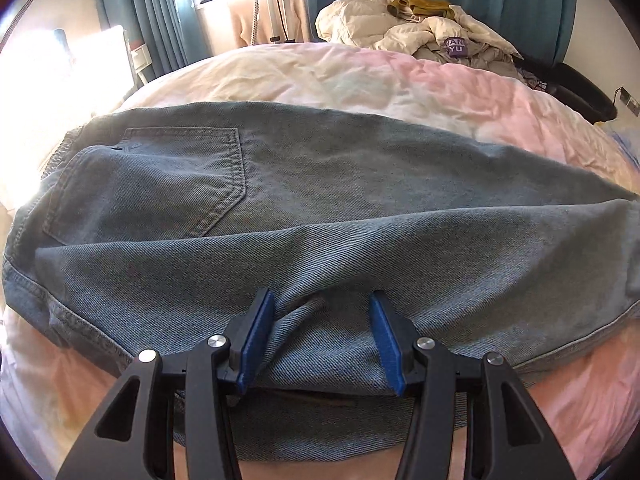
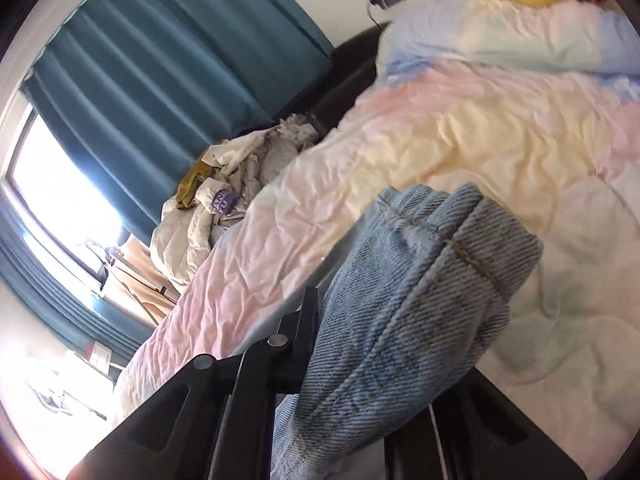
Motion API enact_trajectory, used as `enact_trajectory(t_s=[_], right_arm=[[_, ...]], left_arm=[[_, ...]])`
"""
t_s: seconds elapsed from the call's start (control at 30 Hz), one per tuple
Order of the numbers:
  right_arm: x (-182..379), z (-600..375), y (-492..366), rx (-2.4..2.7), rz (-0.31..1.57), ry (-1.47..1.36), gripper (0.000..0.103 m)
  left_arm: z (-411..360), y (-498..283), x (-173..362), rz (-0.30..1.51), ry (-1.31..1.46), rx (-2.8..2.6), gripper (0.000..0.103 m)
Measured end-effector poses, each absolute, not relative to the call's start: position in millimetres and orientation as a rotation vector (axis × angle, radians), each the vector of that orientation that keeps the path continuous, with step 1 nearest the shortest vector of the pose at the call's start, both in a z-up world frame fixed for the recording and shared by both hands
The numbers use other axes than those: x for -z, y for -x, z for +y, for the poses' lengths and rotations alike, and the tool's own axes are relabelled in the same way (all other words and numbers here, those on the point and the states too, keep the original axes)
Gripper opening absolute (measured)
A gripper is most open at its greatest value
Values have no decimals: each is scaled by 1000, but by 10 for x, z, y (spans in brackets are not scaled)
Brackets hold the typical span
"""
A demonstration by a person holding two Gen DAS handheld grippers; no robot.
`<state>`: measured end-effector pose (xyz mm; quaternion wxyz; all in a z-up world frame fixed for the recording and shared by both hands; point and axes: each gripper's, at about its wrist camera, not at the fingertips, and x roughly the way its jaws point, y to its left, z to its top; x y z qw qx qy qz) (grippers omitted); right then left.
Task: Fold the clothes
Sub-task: 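Grasp the leg hems with the right gripper and lift them toward the waistband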
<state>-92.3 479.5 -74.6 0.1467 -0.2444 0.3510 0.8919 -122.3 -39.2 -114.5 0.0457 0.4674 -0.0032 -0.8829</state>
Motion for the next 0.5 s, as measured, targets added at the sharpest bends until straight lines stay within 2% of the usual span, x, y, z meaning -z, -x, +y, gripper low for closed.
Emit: enact_trajectory(t_s=[0.27, 0.5], right_arm=[[-176, 3932, 1045, -2777, 622, 594, 9], [-561, 2799, 1174, -2930, 384, 543, 9]], left_arm=[[-531, 1106, 901, 153, -1371, 2755, 50], [-653, 1076, 772, 234, -1308, 2791, 50]])
